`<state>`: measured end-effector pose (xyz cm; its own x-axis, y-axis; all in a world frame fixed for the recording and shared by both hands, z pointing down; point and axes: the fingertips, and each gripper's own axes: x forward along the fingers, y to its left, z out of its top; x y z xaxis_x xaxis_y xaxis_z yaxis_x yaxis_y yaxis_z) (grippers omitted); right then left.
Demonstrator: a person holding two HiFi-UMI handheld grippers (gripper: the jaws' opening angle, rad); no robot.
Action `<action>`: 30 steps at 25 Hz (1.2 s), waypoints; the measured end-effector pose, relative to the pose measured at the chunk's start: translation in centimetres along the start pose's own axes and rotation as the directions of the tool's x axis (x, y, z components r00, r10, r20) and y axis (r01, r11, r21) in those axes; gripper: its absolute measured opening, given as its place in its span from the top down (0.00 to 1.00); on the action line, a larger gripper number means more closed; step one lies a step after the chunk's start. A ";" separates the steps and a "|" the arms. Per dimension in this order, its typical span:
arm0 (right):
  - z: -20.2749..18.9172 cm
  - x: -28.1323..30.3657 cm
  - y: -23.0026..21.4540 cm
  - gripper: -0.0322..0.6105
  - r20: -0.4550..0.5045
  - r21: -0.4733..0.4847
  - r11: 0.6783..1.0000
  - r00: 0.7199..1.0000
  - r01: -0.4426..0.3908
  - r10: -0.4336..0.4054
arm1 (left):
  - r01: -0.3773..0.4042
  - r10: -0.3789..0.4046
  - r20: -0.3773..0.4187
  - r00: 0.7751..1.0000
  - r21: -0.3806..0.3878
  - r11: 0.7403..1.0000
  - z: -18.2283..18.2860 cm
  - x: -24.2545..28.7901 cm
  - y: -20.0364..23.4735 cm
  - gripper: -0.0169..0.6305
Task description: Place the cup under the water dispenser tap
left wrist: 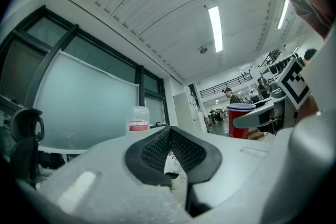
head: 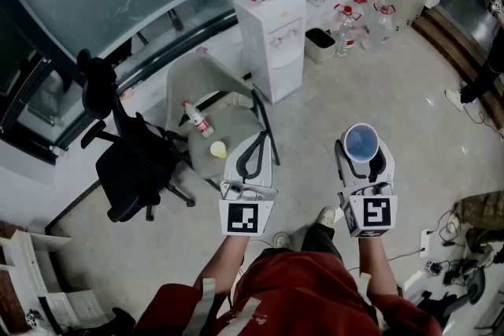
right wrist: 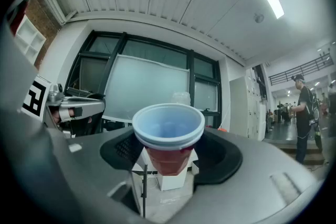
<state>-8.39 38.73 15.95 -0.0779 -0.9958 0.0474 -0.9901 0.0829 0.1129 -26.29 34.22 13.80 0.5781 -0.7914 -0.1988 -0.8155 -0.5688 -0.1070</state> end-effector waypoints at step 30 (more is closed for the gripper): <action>-7.5 7.7 -28.2 0.49 -0.017 0.083 0.995 0.999 0.052 -0.051 | 0.087 -0.088 -0.104 0.991 -0.016 0.996 -6.8 24.0 -17.5 0.98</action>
<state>19.76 29.07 20.54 -0.0256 -0.9980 0.0585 -0.9991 0.0275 0.0328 2.06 23.66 17.48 0.6475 -0.7572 -0.0865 -0.7616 -0.6389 -0.1085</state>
